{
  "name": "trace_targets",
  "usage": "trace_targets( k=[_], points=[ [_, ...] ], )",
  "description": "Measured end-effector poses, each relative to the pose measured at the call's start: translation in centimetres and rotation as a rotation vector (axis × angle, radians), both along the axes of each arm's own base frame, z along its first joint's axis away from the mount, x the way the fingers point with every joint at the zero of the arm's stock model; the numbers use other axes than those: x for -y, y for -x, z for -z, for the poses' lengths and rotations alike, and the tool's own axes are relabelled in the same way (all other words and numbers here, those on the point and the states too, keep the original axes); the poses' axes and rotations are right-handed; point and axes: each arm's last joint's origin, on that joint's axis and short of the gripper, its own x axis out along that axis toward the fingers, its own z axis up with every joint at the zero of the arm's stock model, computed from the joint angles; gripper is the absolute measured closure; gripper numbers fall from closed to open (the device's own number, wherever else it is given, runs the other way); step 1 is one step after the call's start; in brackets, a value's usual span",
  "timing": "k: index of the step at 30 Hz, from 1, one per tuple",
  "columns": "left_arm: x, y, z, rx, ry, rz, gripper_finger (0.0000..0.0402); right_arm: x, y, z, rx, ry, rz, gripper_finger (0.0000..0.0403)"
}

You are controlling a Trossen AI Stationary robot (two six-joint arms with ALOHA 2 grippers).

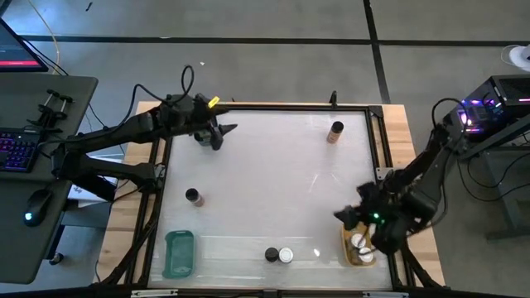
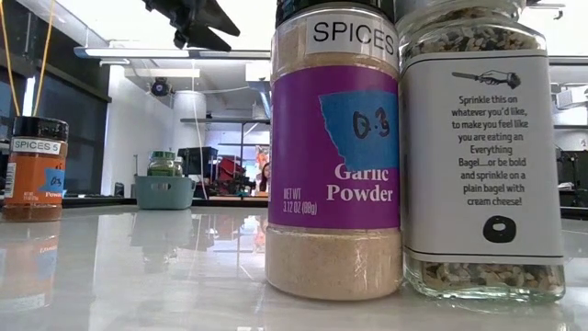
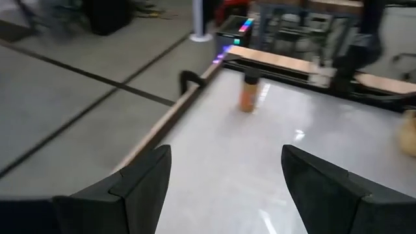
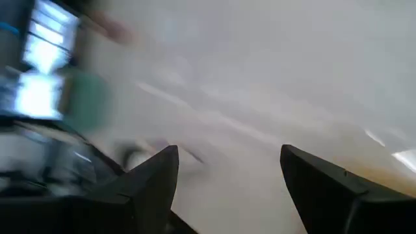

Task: Sort spices by type
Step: Put the white seasoning bottle into the yellow bin

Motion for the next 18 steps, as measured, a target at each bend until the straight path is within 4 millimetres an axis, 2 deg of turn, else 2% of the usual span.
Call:
trace_targets(
  k=[2,5,12,15,18],
  points=[
    [0.1,0.0,0.1,0.005,0.031,0.03,0.0124,0.4,-1.7,-0.7,0.138,0.069,0.002,0.0137],
    [0.3,-0.1,0.2,0.001,0.051,0.062,0.0124,1.0,-4.7,-1.6,0.249,0.164,-0.053,0.0137],
    [0.9,-0.3,0.1,0.061,0.194,0.197,0.0124,3.5,-12.7,-2.9,0.473,0.275,-0.306,0.0137],
    [1.6,-0.6,-0.2,0.109,0.289,0.263,0.0124,4.4,-15.0,-3.0,0.573,0.25,-0.418,0.0137],
    [2.7,-0.9,-0.4,0.146,0.371,0.294,0.0124,4.6,-16.4,-2.6,0.562,0.208,-0.569,0.0137]
  ],
)
